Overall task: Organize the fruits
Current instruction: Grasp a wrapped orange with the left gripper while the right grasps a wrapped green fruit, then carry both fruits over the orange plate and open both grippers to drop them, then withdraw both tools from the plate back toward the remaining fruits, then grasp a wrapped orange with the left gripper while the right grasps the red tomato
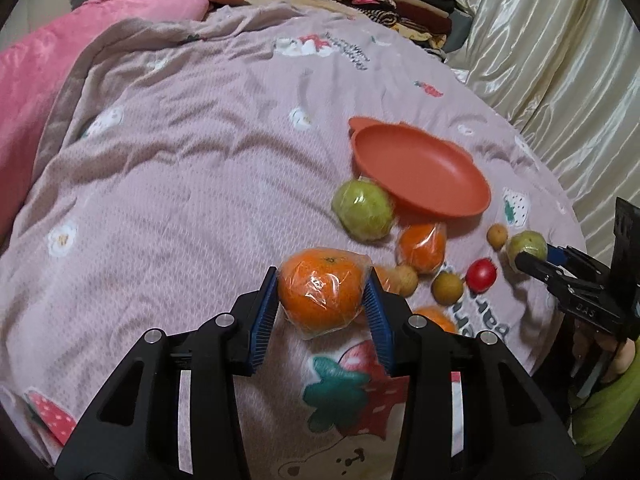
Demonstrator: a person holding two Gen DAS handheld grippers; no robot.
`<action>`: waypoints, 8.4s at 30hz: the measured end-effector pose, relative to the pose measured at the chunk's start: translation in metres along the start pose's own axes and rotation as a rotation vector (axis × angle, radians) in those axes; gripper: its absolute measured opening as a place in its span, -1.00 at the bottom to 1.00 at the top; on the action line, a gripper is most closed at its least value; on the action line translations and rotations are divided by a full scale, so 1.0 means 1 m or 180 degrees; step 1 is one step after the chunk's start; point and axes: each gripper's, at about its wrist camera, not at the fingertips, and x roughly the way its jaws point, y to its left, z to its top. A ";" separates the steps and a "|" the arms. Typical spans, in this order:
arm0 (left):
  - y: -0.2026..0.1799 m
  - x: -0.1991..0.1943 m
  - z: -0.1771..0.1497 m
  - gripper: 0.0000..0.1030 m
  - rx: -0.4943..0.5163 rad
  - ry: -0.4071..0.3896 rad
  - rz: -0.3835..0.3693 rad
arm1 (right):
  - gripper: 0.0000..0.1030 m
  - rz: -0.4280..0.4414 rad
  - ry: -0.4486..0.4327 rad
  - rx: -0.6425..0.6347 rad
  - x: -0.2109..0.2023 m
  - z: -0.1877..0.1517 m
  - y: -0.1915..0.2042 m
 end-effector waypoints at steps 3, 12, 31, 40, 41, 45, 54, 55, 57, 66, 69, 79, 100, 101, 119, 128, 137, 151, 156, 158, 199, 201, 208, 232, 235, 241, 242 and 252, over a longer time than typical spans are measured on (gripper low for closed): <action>-0.007 0.000 0.011 -0.35 0.0064 -0.0028 -0.0041 | 0.04 0.0034 -0.0086 -0.0061 -0.008 0.009 0.005; -0.023 0.010 0.054 -0.35 0.0229 -0.0079 -0.0156 | 0.04 0.0116 -0.0211 -0.0207 -0.007 0.041 0.019; -0.052 0.072 0.112 -0.35 0.0538 0.0193 -0.0403 | 0.04 0.0143 -0.0113 -0.0468 0.029 0.075 0.032; -0.054 0.092 0.114 -0.35 0.0559 0.0274 -0.0476 | 0.04 0.0159 -0.0015 -0.0590 0.050 0.081 0.039; -0.053 0.093 0.114 -0.35 0.0550 0.0279 -0.0479 | 0.04 0.0156 -0.0001 -0.0609 0.052 0.081 0.040; -0.050 0.095 0.115 -0.35 0.0540 0.0288 -0.0482 | 0.04 0.0160 0.0053 -0.0646 0.060 0.082 0.043; -0.049 0.102 0.114 -0.34 0.0548 0.0333 -0.0476 | 0.04 0.0171 0.0141 -0.0701 0.071 0.080 0.048; -0.049 0.103 0.113 -0.34 0.0546 0.0338 -0.0478 | 0.04 0.0171 0.0149 -0.0705 0.072 0.080 0.049; -0.050 0.105 0.112 -0.34 0.0548 0.0353 -0.0470 | 0.05 0.0164 0.0159 -0.0708 0.073 0.079 0.049; -0.049 0.107 0.112 -0.34 0.0534 0.0381 -0.0455 | 0.07 0.0155 0.0185 -0.0688 0.074 0.076 0.048; -0.049 0.106 0.111 -0.34 0.0535 0.0383 -0.0450 | 0.07 0.0158 0.0163 -0.0700 0.073 0.077 0.049; -0.048 0.105 0.111 -0.32 0.0523 0.0362 -0.0444 | 0.14 0.0148 0.0134 -0.0704 0.068 0.075 0.050; -0.046 0.076 0.119 0.01 0.0508 0.0138 -0.0419 | 0.49 0.0129 -0.0030 -0.0494 0.041 0.066 0.045; -0.046 0.073 0.119 0.05 0.0511 0.0121 -0.0409 | 0.51 0.0124 -0.0037 -0.0484 0.040 0.066 0.044; -0.041 0.018 0.114 0.56 0.0379 -0.0219 -0.0296 | 0.84 0.0003 -0.0205 -0.0374 0.015 0.065 0.038; -0.042 -0.007 0.106 0.68 0.0357 -0.0350 -0.0259 | 0.87 -0.0043 -0.0299 -0.0369 -0.001 0.065 0.037; -0.037 -0.029 0.092 0.74 0.0290 -0.0483 -0.0164 | 0.89 -0.0101 -0.0405 -0.0296 -0.017 0.063 0.030; -0.044 -0.046 0.051 0.80 0.0310 -0.0548 -0.0105 | 0.90 -0.0095 -0.0382 -0.0354 -0.028 0.046 0.032; -0.046 -0.043 0.034 0.80 0.0323 -0.0485 -0.0079 | 0.90 -0.0101 -0.0342 -0.0339 -0.027 0.037 0.032; -0.047 -0.042 0.030 0.80 0.0327 -0.0465 -0.0075 | 0.90 -0.0095 -0.0324 -0.0340 -0.027 0.034 0.031; -0.073 0.014 -0.043 0.25 0.0661 0.0136 -0.0241 | 0.90 -0.0084 0.0034 -0.0441 -0.016 -0.020 0.030; -0.074 0.016 -0.043 0.19 0.0676 0.0146 -0.0248 | 0.90 -0.0059 0.0045 -0.0437 -0.014 -0.021 0.030; -0.074 0.030 -0.041 0.14 0.0646 0.0200 -0.0215 | 0.88 0.0025 0.0069 -0.0460 -0.007 -0.019 0.032; -0.064 0.042 -0.037 -0.28 0.0531 0.0264 -0.0392 | -0.14 0.0263 0.0282 -0.0709 0.044 -0.003 0.053; -0.063 0.042 -0.037 -0.28 0.0522 0.0268 -0.0411 | -0.26 0.0250 0.0279 -0.0725 0.049 -0.002 0.053; -0.064 0.037 -0.036 -0.29 0.0529 0.0253 -0.0453 | -0.28 0.0285 0.0249 -0.0694 0.048 -0.001 0.051; -0.065 0.035 -0.036 -0.29 0.0529 0.0236 -0.0471 | -0.28 0.0290 0.0233 -0.0678 0.045 0.000 0.050; -0.067 0.010 -0.016 -0.29 0.0500 0.0008 -0.0531 | -0.29 0.0304 0.0070 -0.0590 0.020 0.017 0.038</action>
